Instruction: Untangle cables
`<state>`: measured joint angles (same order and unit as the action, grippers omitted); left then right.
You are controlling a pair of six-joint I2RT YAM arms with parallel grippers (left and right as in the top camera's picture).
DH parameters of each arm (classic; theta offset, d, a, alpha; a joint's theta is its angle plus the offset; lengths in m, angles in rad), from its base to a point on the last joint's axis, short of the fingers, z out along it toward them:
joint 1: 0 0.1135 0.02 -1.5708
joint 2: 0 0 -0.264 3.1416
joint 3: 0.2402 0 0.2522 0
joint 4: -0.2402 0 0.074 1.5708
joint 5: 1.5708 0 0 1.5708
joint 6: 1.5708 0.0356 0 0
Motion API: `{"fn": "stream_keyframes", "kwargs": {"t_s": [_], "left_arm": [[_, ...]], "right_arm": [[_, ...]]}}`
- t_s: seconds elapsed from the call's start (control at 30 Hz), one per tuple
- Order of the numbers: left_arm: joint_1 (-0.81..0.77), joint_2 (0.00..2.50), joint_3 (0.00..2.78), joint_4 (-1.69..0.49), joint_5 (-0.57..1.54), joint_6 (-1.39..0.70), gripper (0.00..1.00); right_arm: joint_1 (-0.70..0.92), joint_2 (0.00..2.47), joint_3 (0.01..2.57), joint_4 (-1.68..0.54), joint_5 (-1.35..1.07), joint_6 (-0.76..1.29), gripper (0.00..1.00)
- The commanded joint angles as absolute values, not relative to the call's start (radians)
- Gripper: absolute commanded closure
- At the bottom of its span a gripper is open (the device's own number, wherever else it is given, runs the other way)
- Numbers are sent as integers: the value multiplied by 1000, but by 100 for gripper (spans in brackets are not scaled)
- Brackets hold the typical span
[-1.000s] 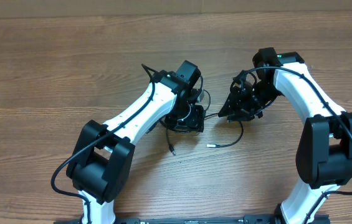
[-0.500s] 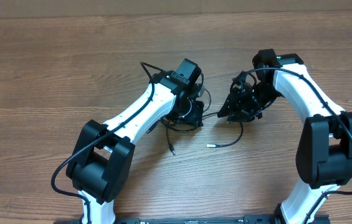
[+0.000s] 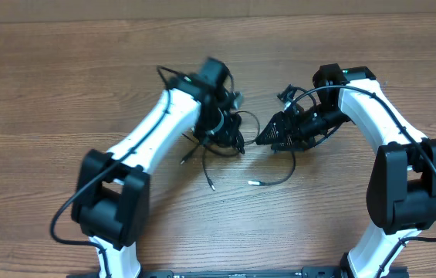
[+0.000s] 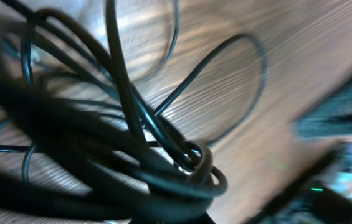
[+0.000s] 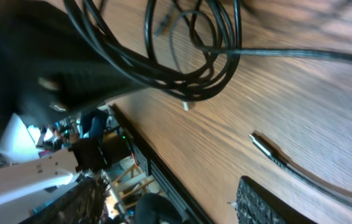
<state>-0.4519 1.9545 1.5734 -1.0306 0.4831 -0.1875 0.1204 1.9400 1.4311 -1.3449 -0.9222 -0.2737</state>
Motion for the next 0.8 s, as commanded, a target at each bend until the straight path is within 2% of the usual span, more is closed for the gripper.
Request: {"fn": "stream_keyframes", "kwargs": {"t_s": [0.0,0.2,0.33,0.47,0.57,0.67,0.77], "left_arm": [[-384,1902,1644,-1057,709,-149,96],[-336,1903,1644,-1098,819,-149,96],[-332,1903,1643,-1166,781,-148,96],[-332,1903,1643,-1222,748,-99,96],[-331,1903,1643,-1247,749,-79,96],[-331,1903,1643,-1256,753,-66,96],[-326,1903,1643,-1260,752,-56,96]], "right_arm": [[140,1921,1426,-1324,-1005,-380,34],[221,1921,1426,-1220,-1017,-374,36],[291,1921,1426,-1086,-1050,-362,44],[331,1921,1426,-1008,-1045,-311,47],[348,1921,1426,-996,-1025,-310,55],[357,1921,1426,-1000,-971,-309,70],[359,1921,1426,-1001,-921,-287,73]]}}
